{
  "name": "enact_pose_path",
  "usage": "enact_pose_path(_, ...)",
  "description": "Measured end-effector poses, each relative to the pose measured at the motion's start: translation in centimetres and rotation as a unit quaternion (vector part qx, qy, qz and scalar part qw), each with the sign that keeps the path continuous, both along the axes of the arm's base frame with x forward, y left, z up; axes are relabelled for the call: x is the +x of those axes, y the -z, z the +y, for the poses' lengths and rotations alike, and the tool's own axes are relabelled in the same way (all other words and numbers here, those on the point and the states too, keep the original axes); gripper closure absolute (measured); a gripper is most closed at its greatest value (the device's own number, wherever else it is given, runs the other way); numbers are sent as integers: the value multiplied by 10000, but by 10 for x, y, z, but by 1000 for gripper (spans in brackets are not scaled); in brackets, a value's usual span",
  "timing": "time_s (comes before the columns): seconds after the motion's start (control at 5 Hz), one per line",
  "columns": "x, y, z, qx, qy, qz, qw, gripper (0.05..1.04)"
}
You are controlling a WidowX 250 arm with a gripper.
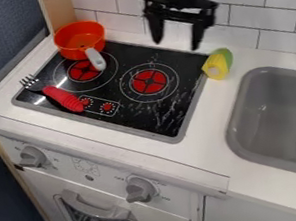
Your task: Move the pot to the front right side of the burner
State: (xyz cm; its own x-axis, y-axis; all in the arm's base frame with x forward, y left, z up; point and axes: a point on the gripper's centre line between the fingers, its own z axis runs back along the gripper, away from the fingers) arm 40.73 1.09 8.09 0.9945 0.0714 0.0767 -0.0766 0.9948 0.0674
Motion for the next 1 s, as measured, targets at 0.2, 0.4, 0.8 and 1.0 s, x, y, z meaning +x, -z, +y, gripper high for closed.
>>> enact_pose_path(0.2, -5, 4, 20, 245, 1, 96, 9997, 83)
enact_pose_path(0.4, -8, 6, 48, 443, -93, 142, 9989, 83)
enact_pose_path(0.8, 4, 1, 86, 754, -388, 117, 9963, 83)
enact_pose_path(1.0, 9, 3, 107, 926, -554, 160, 9940, 83)
